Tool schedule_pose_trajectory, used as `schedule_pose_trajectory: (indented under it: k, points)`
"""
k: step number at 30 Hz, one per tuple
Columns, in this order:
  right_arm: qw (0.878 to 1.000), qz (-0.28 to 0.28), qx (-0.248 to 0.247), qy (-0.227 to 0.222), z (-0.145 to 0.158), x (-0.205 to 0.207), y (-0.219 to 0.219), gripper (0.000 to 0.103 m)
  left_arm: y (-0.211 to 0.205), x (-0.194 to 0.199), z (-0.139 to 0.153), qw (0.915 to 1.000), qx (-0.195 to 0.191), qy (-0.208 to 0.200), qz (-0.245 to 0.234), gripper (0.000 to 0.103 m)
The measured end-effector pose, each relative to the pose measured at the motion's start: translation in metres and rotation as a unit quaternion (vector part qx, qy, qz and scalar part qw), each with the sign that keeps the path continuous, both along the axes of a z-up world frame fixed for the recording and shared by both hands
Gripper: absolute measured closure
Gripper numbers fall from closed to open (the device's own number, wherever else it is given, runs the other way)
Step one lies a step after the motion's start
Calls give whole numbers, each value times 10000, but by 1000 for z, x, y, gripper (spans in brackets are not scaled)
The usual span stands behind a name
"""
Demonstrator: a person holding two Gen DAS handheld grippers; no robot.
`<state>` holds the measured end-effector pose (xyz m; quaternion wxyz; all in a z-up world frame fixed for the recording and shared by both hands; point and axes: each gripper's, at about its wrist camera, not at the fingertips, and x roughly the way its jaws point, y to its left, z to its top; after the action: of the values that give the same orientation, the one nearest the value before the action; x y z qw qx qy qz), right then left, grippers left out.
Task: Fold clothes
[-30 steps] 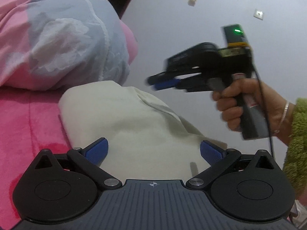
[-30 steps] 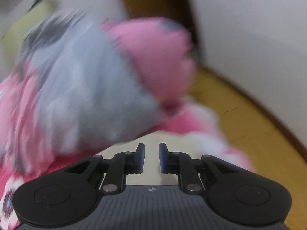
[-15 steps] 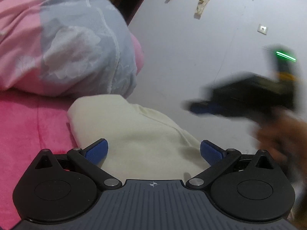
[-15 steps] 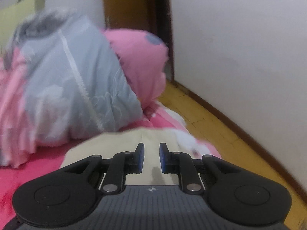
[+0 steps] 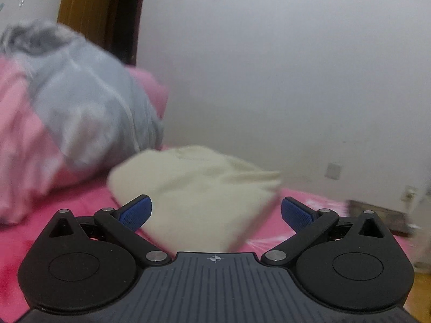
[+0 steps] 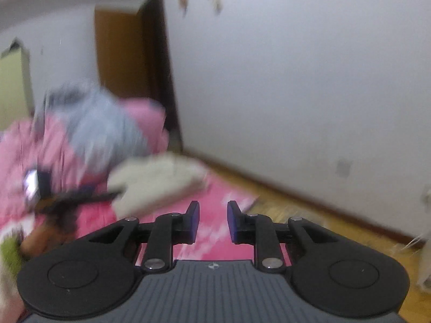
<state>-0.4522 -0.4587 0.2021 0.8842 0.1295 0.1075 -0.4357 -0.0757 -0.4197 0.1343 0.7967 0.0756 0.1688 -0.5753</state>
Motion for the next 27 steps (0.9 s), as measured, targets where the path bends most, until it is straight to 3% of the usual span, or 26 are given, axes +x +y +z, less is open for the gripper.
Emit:
schedule_pose_trajectory:
  k: [2, 5, 7, 13, 16, 21, 27]
  points:
    - [9980, -52, -506, -379, 41, -28, 24, 72, 51, -5, 34, 9998, -148, 150, -9, 0]
    - [9904, 404, -1027, -837, 82, -49, 69, 43, 127, -6, 76, 9960, -540, 690, 176, 0]
    - [9869, 917, -986, -887, 92, -50, 92, 31, 170, -7, 97, 9920, -668, 1032, 294, 0]
    - [9837, 1707, 206, -530, 41, 4, 115, 23, 229, -39, 104, 9910, -403, 1032, 754, 0]
    - [9856, 1538, 628, -327, 13, 31, 122, 17, 237, -55, 96, 9889, -155, 1094, 998, 0]
    - [9911, 1253, 407, 170, -11, 50, 155, 1, 244, -83, 93, 9852, 144, 927, 1436, 0]
    - [9914, 1063, 293, 709, -22, 60, 181, 1, 235, -125, 94, 9910, 319, -44, 1300, 0]
